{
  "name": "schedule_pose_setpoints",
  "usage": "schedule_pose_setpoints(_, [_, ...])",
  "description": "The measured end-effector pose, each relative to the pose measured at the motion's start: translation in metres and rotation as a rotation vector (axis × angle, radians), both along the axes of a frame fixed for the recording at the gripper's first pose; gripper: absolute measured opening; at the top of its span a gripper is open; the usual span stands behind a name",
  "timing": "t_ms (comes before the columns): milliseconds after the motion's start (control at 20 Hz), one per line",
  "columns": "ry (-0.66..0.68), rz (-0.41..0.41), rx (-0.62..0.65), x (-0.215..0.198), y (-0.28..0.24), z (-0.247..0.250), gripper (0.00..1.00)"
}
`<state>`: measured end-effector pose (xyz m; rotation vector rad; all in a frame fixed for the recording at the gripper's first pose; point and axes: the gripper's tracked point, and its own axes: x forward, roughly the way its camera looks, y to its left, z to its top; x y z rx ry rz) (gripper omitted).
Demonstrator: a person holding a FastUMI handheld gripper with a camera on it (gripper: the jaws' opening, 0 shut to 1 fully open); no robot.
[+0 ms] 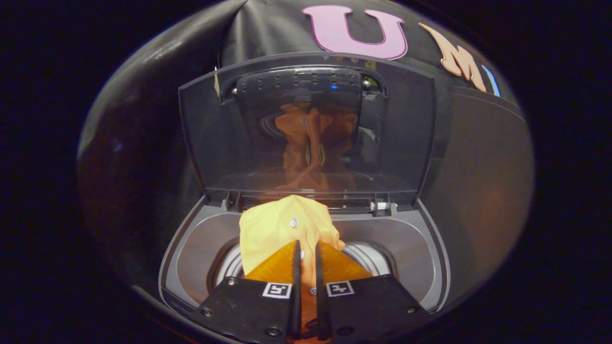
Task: Put the clothes into the washing machine and then close the washing machine lid.
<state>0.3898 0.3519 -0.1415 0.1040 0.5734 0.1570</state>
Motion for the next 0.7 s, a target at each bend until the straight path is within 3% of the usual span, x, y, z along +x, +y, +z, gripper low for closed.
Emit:
schedule_pose_setpoints(100, [-0.012,-0.008,-0.022,0.004,-0.007,0.008,0.24])
schedule_pose_setpoints(300, [-0.068,-0.01,-0.042,0.002,-0.016,0.041,0.88])
schedule_pose_setpoints(500, [-0.131,-0.021,-0.022,0.009,-0.023,0.092,0.96])
schedule_pose_setpoints(700, [-0.192,-0.032,0.008,0.03,-0.024,0.142,0.96])
